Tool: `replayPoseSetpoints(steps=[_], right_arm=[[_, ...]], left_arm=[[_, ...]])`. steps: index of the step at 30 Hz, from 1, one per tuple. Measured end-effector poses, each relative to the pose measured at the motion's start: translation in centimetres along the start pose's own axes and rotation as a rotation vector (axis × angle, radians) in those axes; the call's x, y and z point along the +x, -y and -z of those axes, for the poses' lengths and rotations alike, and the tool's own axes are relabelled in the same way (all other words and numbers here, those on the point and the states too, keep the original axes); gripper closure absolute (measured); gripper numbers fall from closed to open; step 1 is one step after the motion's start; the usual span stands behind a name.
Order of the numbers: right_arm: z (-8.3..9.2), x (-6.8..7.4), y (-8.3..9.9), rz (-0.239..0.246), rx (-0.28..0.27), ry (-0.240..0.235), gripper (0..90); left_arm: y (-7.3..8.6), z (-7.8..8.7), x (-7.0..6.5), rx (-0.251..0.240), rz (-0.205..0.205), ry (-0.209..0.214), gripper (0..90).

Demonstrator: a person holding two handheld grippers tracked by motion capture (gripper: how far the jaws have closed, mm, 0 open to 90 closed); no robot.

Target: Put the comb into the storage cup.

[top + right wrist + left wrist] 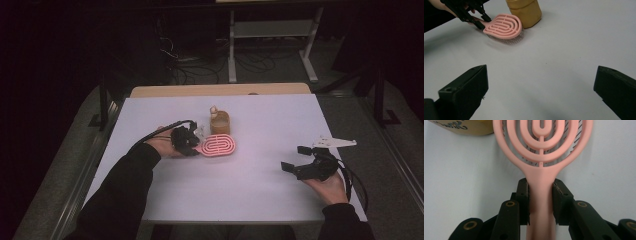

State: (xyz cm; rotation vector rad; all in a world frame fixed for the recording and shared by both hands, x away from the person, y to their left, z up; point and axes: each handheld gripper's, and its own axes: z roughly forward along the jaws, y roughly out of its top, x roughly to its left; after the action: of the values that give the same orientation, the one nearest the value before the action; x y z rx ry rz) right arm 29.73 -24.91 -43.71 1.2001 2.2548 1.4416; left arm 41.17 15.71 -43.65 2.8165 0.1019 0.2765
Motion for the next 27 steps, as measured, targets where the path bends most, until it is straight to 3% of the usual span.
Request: replayPoseSetpoints(steps=[11,27], right_arm=[[0.0,0.0,0.0,0.001,0.000,0.001,0.0],[-0.1,0.1,0.0,0.002,0.003,0.002,0.0]], left_arm=[[0.1,1.0,-0.4,-0.013,-0.003,0.002,70.0],[1.3,4.1,-0.4,-0.060,0.038,-0.011,69.9]])
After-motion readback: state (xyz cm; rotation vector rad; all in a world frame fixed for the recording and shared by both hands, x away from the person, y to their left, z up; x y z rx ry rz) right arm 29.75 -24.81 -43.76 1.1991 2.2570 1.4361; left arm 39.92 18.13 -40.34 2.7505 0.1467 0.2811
